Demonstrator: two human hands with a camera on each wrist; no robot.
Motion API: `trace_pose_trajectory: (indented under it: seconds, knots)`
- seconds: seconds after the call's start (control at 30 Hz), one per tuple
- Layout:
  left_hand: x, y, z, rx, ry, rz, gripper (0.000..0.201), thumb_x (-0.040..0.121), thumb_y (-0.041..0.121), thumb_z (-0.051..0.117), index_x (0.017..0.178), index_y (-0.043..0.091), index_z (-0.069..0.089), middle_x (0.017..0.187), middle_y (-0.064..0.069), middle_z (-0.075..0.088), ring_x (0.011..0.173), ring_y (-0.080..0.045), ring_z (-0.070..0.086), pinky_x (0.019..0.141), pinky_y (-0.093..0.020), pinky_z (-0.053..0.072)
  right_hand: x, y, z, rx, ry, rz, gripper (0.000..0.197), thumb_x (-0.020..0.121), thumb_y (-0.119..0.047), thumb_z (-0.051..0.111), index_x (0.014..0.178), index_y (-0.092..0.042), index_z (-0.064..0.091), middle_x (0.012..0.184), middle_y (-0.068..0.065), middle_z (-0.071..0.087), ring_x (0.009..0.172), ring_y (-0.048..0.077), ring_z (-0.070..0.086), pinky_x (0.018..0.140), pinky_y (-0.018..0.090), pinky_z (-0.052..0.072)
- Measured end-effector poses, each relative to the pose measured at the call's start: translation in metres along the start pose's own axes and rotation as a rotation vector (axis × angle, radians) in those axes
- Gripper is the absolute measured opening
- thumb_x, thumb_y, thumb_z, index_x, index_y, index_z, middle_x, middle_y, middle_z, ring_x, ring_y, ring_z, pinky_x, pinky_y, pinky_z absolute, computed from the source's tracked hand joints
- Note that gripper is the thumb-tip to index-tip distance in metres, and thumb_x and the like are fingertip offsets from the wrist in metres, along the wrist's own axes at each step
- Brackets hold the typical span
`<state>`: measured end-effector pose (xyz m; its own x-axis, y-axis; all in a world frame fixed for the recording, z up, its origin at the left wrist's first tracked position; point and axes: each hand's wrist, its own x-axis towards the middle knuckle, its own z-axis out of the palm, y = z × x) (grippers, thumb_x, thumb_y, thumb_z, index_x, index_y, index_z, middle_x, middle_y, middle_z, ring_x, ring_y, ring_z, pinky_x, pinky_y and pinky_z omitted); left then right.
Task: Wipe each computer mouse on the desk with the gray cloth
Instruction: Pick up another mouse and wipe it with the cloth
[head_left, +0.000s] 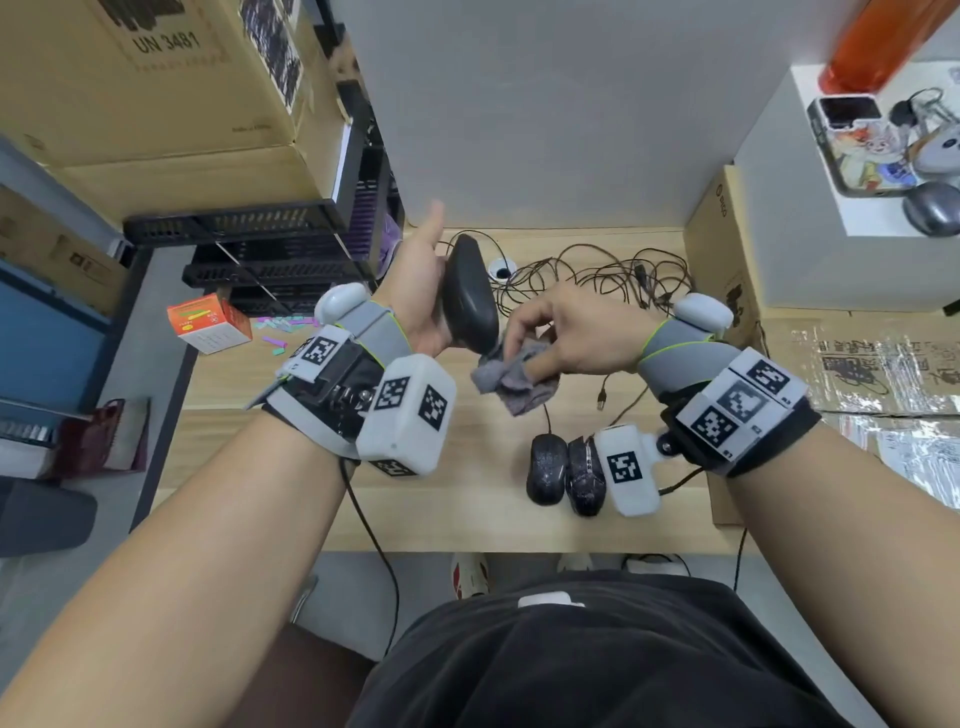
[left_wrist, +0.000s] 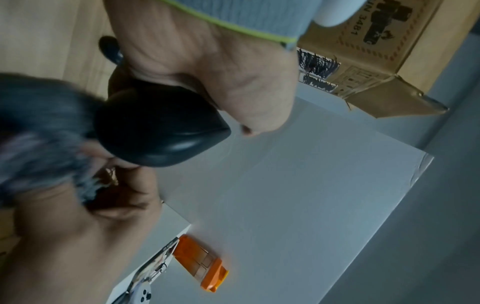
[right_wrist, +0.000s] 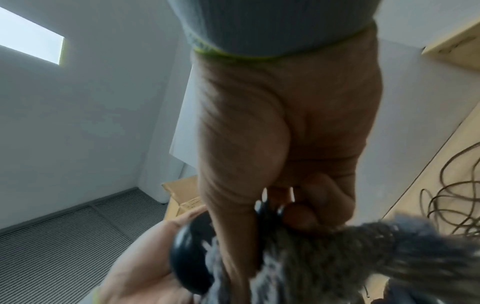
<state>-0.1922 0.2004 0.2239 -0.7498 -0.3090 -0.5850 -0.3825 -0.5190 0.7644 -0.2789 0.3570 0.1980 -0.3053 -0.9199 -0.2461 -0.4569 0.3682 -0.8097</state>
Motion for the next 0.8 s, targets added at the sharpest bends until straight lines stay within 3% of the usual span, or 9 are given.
trace_pose_trajectory:
  seconds: [0.07, 0.13, 0.27, 0.4, 0.47, 0.53, 0.6, 0.67, 0.8]
  knots:
    - [-0.001, 0.001, 0.0, 0.039, 0.016, -0.028, 0.03, 0.102, 0.039, 0.039, 0.088, 0.015, 0.051, 0.07, -0.003, 0.056, 0.067, -0.023, 0.056, 0.07, -0.033, 0.049, -0.001, 0.009, -0.004, 0.116, 0.132, 0.038, 0.015, 0.075, -0.009, 0.08, 0.081, -0.016, 0.068, 0.077, 0.013, 0.062, 0.06, 0.005, 0.052, 0.056, 0.022, 0.042]
    - [0.001, -0.002, -0.001, 0.054, 0.044, -0.007, 0.019, 0.099, 0.026, 0.043, 0.104, 0.011, 0.054, 0.084, -0.004, 0.059, 0.076, -0.024, 0.06, 0.075, -0.035, 0.045, -0.001, 0.011, -0.008, 0.372, 0.33, 0.052, 0.014, 0.081, -0.007, 0.076, 0.081, -0.013, 0.064, 0.072, 0.006, 0.054, 0.049, 0.006, 0.044, 0.044, 0.019, 0.035]
    - [0.003, -0.006, -0.001, 0.032, 0.049, 0.095, 0.012, 0.099, 0.021, 0.056, 0.107, 0.012, 0.059, 0.094, -0.009, 0.054, 0.067, -0.026, 0.056, 0.055, -0.028, 0.034, 0.002, 0.012, -0.011, 0.539, 0.485, 0.039, 0.019, 0.086, -0.002, 0.069, 0.082, -0.016, 0.056, 0.079, 0.004, 0.056, 0.048, 0.008, 0.049, 0.039, 0.02, 0.038]
    - [0.008, -0.008, -0.005, 0.072, 0.06, 0.097, 0.017, 0.093, 0.024, 0.069, 0.103, 0.011, 0.065, 0.096, -0.017, 0.06, 0.07, -0.029, 0.057, 0.055, -0.03, 0.038, 0.006, 0.012, -0.014, 0.65, 0.653, 0.045, 0.016, 0.093, -0.01, 0.063, 0.085, -0.017, 0.05, 0.079, 0.01, 0.058, 0.043, 0.012, 0.052, 0.039, 0.022, 0.042]
    - [0.009, -0.013, -0.004, 0.075, -0.033, 0.089, 0.031, 0.087, 0.025, 0.075, 0.11, 0.006, 0.067, 0.1, -0.015, 0.067, 0.08, -0.03, 0.063, 0.066, -0.031, 0.045, 0.009, 0.007, -0.011, 0.592, 0.65, 0.03, 0.015, 0.092, -0.013, 0.065, 0.086, -0.018, 0.052, 0.087, 0.013, 0.059, 0.048, 0.017, 0.056, 0.044, 0.028, 0.048]
    - [0.003, -0.016, 0.001, 0.111, -0.157, 0.075, 0.042, 0.089, 0.01, 0.072, 0.128, 0.002, 0.059, 0.108, -0.016, 0.07, 0.089, -0.028, 0.07, 0.071, -0.038, 0.059, 0.012, 0.004, -0.004, 0.507, 0.61, 0.055, 0.017, 0.09, -0.015, 0.068, 0.085, -0.02, 0.052, 0.094, 0.013, 0.06, 0.053, 0.027, 0.06, 0.049, 0.038, 0.053]
    - [0.0, -0.018, 0.002, 0.174, -0.218, 0.048, 0.053, 0.089, -0.003, 0.068, 0.136, 0.011, 0.051, 0.114, -0.013, 0.069, 0.095, -0.03, 0.071, 0.08, -0.047, 0.062, 0.014, 0.004, 0.001, 0.487, 0.62, 0.092, 0.018, 0.089, -0.016, 0.068, 0.086, -0.02, 0.051, 0.09, 0.008, 0.061, 0.055, 0.039, 0.062, 0.053, 0.052, 0.052]
    - [-0.002, -0.019, 0.001, 0.266, -0.217, 0.039, 0.058, 0.086, -0.009, 0.069, 0.133, 0.02, 0.051, 0.109, -0.007, 0.068, 0.093, -0.026, 0.068, 0.075, -0.043, 0.061, 0.013, 0.004, 0.0, 0.477, 0.67, 0.124, 0.018, 0.086, -0.019, 0.071, 0.088, -0.02, 0.054, 0.091, 0.005, 0.061, 0.063, 0.045, 0.065, 0.056, 0.058, 0.054]
    - [0.001, -0.021, -0.001, 0.467, -0.158, 0.097, 0.061, 0.081, -0.013, 0.07, 0.121, 0.029, 0.055, 0.1, -0.002, 0.06, 0.085, -0.018, 0.058, 0.065, -0.034, 0.057, 0.009, -0.007, -0.005, 0.297, 0.574, 0.027, 0.023, 0.083, -0.01, 0.071, 0.104, -0.021, 0.066, 0.098, 0.0, 0.064, 0.059, 0.03, 0.059, 0.048, 0.036, 0.05]
